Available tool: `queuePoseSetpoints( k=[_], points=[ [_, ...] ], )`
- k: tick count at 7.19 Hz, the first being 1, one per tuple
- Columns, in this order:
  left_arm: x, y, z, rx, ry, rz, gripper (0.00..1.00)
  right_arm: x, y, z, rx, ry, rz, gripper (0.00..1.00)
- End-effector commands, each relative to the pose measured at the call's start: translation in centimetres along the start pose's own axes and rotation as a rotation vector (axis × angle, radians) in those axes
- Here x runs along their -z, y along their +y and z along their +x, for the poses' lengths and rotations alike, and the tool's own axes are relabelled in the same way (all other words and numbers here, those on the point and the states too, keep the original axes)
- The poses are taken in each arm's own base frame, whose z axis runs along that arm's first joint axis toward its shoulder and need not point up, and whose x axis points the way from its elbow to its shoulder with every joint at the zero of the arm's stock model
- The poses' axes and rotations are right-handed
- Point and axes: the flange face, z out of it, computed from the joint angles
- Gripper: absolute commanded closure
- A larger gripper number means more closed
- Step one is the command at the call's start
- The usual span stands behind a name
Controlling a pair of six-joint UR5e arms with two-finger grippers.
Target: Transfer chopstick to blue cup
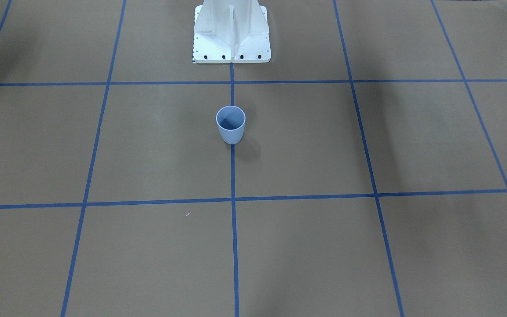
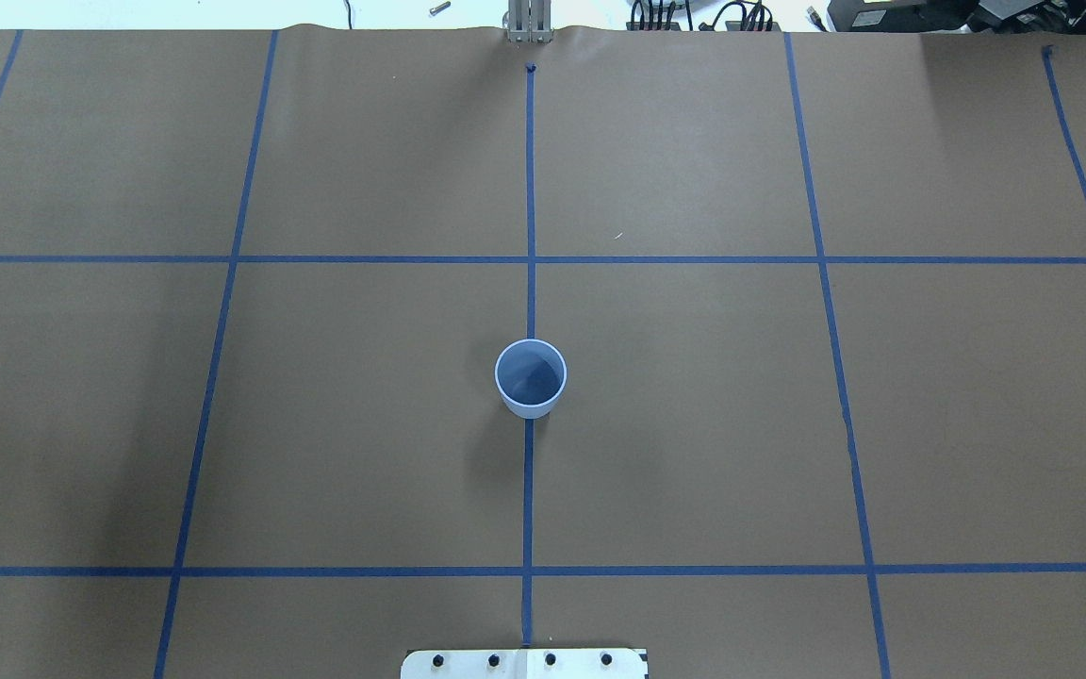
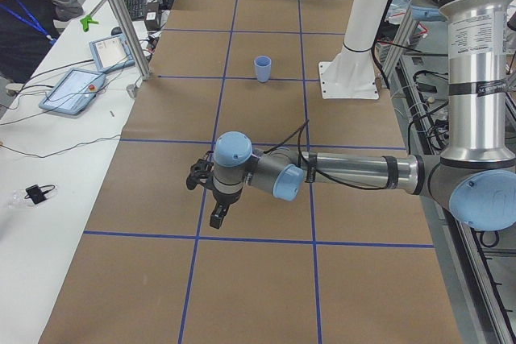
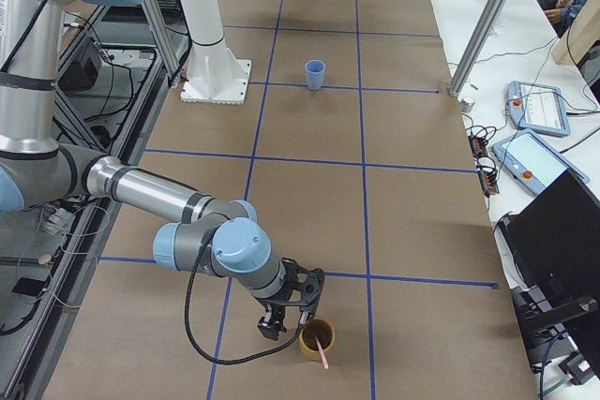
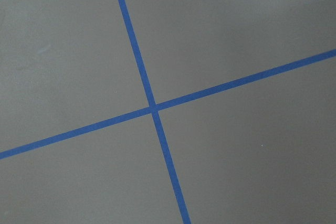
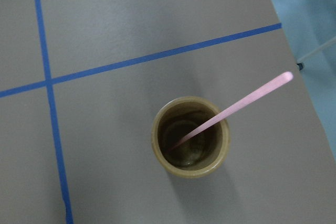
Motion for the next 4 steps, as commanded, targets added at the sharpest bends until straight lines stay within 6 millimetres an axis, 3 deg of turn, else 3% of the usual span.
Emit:
queuePoseSetpoints(
  k=[1,2,3,4],
  points=[
    [0.1,1.2,0.2,-0.005,0.011,0.005,0.01,0.0,-3.1,0.3,-0.105,0.059,0.041,0.04],
    [0.2,1.2,0.3,-0.007,0.011,0.007,0.01,-0.9,-5.4,0.9,-0.116,0.077,0.053,0.04],
    [0.7,0.9,0.7,-0.016,0.011,0.017,0.01,-3.4,-6.7,2.5,-0.146,0.072,0.082,0.05],
    [0.8,0.8,0.9,-0.019,0.011,0.021,0.01,-4.0,-6.7,2.9,-0.175,0.057,0.125,0.06]
  ],
)
